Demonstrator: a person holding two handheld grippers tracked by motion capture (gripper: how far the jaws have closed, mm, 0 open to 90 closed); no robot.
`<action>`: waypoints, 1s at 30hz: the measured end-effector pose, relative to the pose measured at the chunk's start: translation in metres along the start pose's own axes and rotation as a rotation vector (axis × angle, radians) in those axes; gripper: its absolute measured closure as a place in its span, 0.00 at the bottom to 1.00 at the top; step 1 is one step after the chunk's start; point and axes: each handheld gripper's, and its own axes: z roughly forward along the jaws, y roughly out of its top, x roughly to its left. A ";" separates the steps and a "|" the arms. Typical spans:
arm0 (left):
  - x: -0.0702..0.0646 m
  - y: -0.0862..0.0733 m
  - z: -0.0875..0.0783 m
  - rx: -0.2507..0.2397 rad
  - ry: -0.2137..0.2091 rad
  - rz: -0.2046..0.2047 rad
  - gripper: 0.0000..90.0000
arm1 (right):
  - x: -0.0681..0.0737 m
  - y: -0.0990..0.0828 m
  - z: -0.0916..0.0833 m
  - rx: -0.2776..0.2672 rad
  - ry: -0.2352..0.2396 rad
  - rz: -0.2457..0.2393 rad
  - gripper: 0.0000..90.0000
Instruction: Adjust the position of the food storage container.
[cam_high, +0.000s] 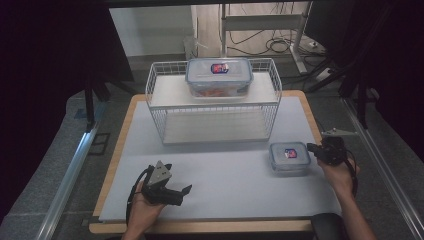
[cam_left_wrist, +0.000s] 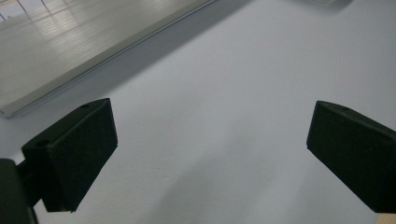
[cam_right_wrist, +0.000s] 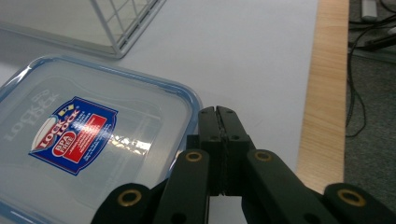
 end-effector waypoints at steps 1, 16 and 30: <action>0.000 0.000 0.000 0.001 0.000 0.000 0.02 | 0.001 0.000 0.000 -0.001 0.005 -0.001 0.99; -0.001 0.000 0.001 0.008 0.000 0.002 0.02 | 0.050 0.004 0.009 0.032 0.118 -0.086 0.99; -0.002 0.000 0.002 0.012 -0.006 0.005 0.02 | 0.087 -0.005 0.007 0.071 0.196 -0.163 0.99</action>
